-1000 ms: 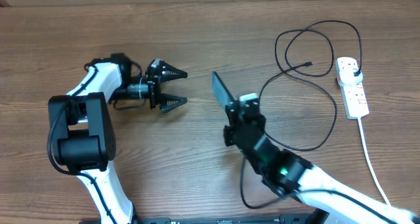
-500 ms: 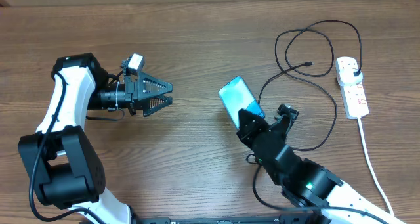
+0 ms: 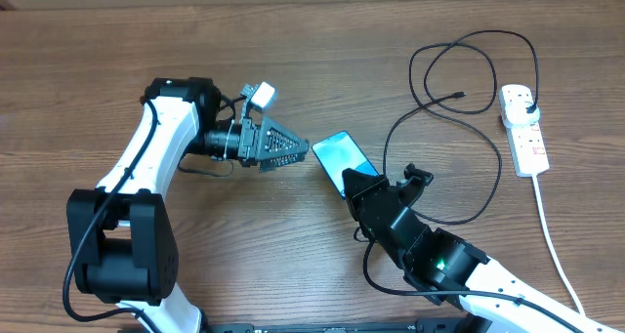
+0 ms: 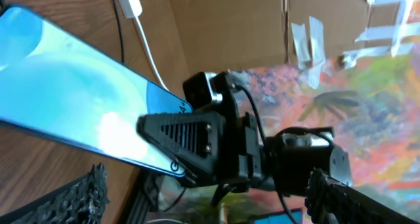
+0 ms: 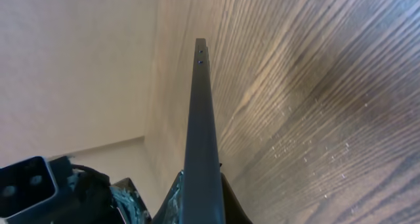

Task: Plug charger to phone and switch on socket
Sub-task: 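Release the phone from the left gripper, holding it with the right, then regrasp the phone's top with the left gripper from the right gripper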

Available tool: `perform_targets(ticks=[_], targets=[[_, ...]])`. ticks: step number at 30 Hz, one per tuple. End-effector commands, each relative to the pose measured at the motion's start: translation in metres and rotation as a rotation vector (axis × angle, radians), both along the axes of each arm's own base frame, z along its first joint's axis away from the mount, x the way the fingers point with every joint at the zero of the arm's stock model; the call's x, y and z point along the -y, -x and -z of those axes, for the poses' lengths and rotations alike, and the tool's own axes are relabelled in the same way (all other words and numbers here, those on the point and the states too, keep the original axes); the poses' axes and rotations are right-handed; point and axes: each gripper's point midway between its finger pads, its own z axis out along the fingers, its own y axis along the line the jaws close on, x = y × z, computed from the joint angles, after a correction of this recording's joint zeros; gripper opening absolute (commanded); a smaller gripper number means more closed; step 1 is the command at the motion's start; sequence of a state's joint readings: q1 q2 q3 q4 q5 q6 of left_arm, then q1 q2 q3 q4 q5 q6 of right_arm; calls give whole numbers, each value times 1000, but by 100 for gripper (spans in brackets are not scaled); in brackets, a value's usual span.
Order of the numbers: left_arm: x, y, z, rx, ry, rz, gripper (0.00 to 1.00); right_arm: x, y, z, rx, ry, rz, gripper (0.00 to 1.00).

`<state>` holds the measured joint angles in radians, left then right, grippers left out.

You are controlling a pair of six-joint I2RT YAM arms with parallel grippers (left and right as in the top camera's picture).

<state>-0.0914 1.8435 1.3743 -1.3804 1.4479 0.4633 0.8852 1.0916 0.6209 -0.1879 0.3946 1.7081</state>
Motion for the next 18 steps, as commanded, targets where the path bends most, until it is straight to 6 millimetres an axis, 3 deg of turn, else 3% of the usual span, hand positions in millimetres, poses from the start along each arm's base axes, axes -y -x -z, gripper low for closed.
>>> perform_targets(ticks=[1, 6, 10, 13, 17, 18], targets=[[1, -18, 0, -207, -30, -53, 100, 12, -12, -18, 70, 2, 96, 4], [3, -35, 11, -466, -120, -126, 100, 24, -22, -30, 136, 5, 184, 4], [3, -37, 11, -584, -130, -148, 100, 24, -28, -45, 190, -46, 217, 4], [2, -38, 15, -778, -171, -192, 100, 24, -34, -58, 239, -89, 253, 4], [1, -52, 23, -842, -214, -263, 100, 1, -42, -70, 252, -248, 229, 4], [3, -58, 22, -835, -206, -274, 99, -14, -44, -73, 242, -327, 189, 4]])
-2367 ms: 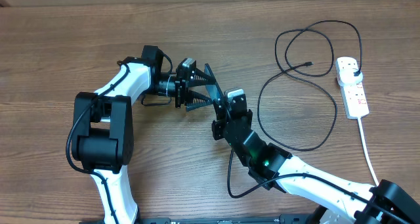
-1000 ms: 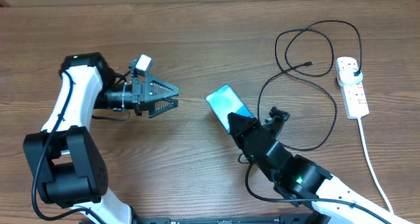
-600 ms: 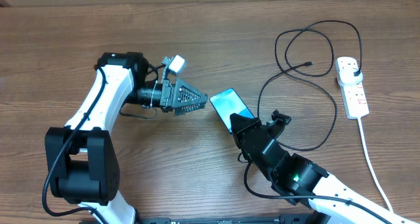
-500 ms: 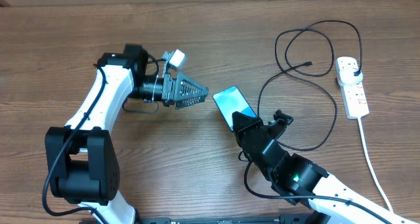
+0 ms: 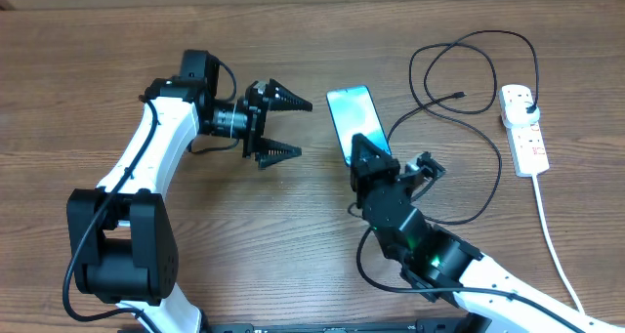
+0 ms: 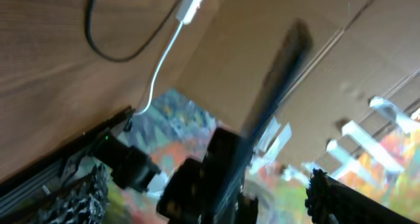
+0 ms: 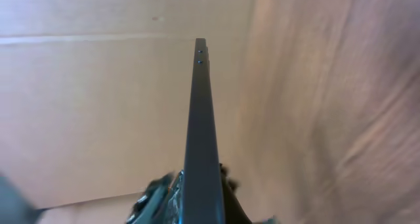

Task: Plug charger to phone and switch on socket
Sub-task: 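Regrasp the phone's top with the left gripper from the right gripper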

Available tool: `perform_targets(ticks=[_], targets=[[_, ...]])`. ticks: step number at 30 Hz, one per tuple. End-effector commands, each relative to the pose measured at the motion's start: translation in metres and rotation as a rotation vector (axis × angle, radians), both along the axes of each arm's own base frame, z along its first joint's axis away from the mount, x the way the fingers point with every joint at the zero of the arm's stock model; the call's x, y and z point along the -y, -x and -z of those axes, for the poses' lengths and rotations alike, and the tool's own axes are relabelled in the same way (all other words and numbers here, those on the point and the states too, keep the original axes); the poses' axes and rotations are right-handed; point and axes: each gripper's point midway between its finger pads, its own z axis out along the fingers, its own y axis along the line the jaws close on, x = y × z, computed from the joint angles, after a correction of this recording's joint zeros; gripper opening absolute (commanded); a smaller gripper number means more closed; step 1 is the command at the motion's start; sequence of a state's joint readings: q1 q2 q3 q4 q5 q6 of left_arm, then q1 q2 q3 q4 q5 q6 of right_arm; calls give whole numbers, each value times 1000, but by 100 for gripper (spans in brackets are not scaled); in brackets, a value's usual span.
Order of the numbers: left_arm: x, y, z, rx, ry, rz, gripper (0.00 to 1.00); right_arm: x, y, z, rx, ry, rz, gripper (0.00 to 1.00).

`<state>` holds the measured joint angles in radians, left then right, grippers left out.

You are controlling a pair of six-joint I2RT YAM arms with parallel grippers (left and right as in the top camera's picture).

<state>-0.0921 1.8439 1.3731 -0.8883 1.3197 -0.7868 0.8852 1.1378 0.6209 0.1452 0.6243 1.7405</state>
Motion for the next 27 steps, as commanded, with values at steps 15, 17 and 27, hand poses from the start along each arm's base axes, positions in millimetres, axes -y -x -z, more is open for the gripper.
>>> perform_targets(ticks=[15, 17, 27], targets=[[50, -38, -20, 194, -20, -28, 84, -60, -2, 6, -72, -262, -182, 4], [53, -37, -19, 199, -23, -23, 75, -60, -2, 6, -73, -262, -185, 4], [55, -32, -23, 202, 0, 1, 52, -57, -8, 14, -88, -249, -165, 4]])
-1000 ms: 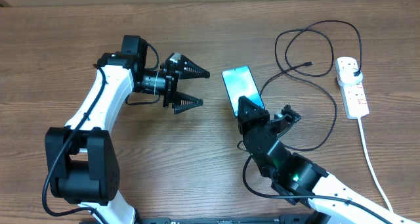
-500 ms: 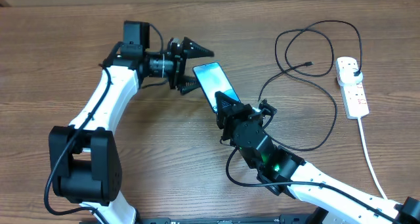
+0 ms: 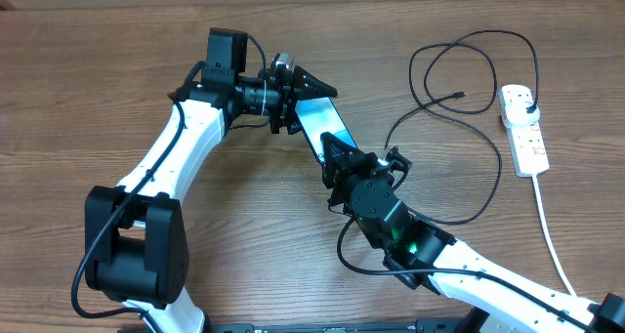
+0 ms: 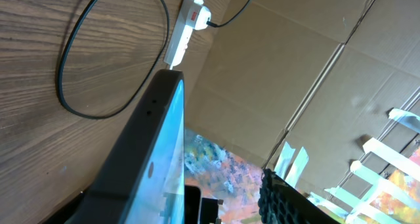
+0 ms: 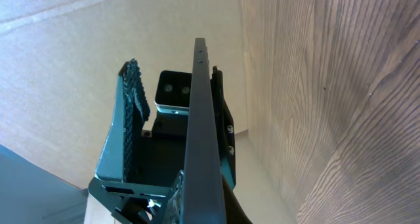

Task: Plug charger to phone and switch on socket
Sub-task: 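Regrasp the phone's top with the left gripper from the right gripper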

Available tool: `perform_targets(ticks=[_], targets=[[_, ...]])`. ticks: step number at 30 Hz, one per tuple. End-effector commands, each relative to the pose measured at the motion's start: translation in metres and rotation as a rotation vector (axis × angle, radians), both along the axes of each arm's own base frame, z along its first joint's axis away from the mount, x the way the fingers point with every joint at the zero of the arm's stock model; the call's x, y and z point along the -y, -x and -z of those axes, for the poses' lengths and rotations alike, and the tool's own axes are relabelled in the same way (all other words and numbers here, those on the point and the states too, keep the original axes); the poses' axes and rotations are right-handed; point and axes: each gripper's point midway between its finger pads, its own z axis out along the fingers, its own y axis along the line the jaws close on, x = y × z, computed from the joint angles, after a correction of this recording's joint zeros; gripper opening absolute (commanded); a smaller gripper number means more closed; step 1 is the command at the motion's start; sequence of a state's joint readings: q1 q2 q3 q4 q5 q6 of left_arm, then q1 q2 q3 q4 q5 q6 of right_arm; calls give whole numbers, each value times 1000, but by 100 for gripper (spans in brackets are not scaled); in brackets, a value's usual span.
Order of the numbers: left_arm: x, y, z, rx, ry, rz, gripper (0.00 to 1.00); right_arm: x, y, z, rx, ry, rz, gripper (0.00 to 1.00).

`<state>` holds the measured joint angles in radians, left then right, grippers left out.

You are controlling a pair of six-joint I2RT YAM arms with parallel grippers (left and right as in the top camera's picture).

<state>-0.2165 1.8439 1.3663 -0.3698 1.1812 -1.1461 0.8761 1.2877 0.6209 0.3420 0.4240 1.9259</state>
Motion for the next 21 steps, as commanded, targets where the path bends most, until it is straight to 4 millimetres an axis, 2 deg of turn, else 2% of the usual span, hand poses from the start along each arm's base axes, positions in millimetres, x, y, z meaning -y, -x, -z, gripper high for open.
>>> perform_targets(ticks=[1, 4, 12, 15, 17, 19, 21], targets=[[8, 9, -15, 24, 43, 50, 51, -6, -4, 3, -22, -14, -21, 4], [11, 11, -15, 45, 44, 66, 51, -3, -11, 9, -50, -33, -17, 4], [14, 14, -16, 64, 50, 83, 49, 15, -26, 9, -46, -34, 32, 4], [15, 15, -16, 65, 48, 85, 53, 22, -30, 9, -39, -26, 57, 4], [14, 13, -15, 78, 42, 80, 62, 31, -35, 6, 21, 84, 82, 4], [13, 13, -15, 81, 42, 80, 63, 35, -37, 4, 66, 173, 81, 4], [14, 13, -15, 81, 41, 80, 63, 34, -37, 4, 72, 176, 76, 4]])
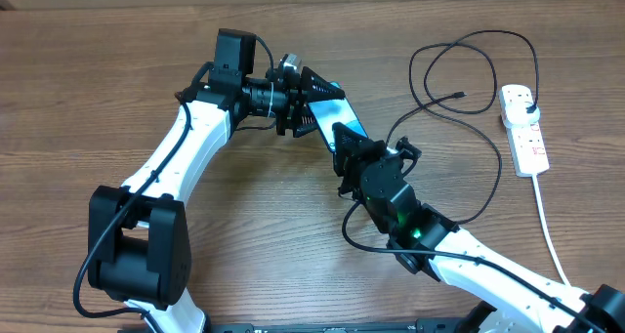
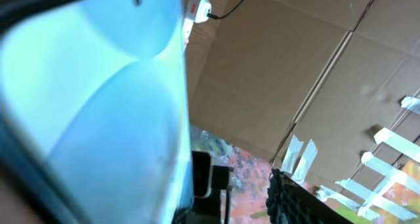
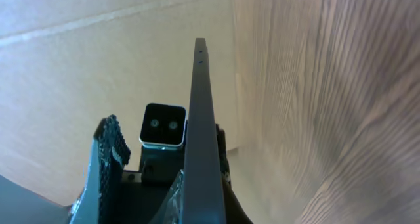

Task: Plug charger to phone and switch on socket
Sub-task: 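Regrasp the phone's top with the left gripper from the right gripper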

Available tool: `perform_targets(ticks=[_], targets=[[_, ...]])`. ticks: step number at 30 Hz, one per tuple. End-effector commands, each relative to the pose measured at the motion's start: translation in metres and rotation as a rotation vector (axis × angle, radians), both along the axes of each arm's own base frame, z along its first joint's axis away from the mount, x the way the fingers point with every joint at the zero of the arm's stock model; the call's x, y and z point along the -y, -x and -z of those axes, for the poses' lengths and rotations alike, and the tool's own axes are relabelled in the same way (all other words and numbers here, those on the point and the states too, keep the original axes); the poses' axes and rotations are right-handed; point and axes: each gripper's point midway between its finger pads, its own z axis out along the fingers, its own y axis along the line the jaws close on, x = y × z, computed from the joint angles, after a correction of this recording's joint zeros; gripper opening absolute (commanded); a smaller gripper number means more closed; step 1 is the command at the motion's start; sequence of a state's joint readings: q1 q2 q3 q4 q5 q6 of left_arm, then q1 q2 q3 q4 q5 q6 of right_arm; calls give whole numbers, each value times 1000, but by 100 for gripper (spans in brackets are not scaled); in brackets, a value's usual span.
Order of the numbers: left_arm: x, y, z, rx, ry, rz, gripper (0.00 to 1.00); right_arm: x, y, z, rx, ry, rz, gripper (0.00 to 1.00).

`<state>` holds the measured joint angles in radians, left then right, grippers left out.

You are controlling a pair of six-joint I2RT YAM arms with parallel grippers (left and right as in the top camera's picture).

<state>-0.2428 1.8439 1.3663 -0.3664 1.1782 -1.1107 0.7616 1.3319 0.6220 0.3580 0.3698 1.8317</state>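
My right gripper (image 1: 344, 145) is shut on the lower end of the phone (image 1: 330, 109), whose lit blue screen faces up, held off the table. Seen from the right wrist, the phone (image 3: 200, 112) stands edge-on. My left gripper (image 1: 320, 104) is open, its jaws on either side of the phone's far end. In the left wrist view the screen (image 2: 98, 106) fills the left side and one finger (image 2: 305, 198) stands apart from it. The black charger cable (image 1: 459, 55) lies looped at the right, its free plug (image 1: 459, 97) on the wood. The white socket strip (image 1: 522, 128) lies at far right.
The wooden table (image 1: 98, 79) carries only the cable and the strip. The strip's white lead (image 1: 552, 245) runs down the right edge. A cardboard wall (image 2: 282, 60) stands behind the table. The right arm's own black cable (image 1: 366, 265) loops under it.
The phone and my right gripper have shifted slightly right and towards the far edge. The screen now fills more of the left wrist view. My left gripper stays open around the phone's end.
First my right gripper held the phone low at mid-table, with my left gripper shut just left of it. Then the left gripper was open and the phone was further back. Later the open left jaws stood around the phone's far end, where they remain.
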Motion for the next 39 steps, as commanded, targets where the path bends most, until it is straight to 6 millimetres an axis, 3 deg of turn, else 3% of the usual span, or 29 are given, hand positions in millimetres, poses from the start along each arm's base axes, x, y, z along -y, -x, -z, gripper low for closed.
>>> perform_targets(ticks=[1, 7, 12, 17, 23, 28, 31, 33, 36, 39], targets=[[4, 7, -14, 44, 39, 44, 62, 7, -9, -14, 74, 71, 28, 4], [4, 6, -13, 61, 30, 43, 55, -6, -8, -30, 108, -15, -27, 4], [4, 4, -11, 63, 19, 32, 36, -15, -3, -26, 47, -112, -60, 4], [3, 2, -9, 65, 8, 23, 28, -20, 4, -11, -65, -192, -74, 4], [1, -5, -2, 75, -35, -17, 18, -28, 9, -10, -83, -201, -128, 4], [-2, -11, 3, 84, -72, -50, 17, -29, 10, -10, -84, -201, -131, 4], [-3, -15, 6, 89, -94, -70, 6, -30, 11, -10, -86, -202, -139, 4], [-4, -16, 7, 90, -99, -75, 4, -30, 11, -10, -86, -202, -139, 4], [-5, -17, 8, 91, -105, -83, 4, -30, 11, -10, -86, -202, -138, 13], [-8, -21, 11, 96, -126, -103, 4, -29, 12, -3, -107, -183, -135, 36]])
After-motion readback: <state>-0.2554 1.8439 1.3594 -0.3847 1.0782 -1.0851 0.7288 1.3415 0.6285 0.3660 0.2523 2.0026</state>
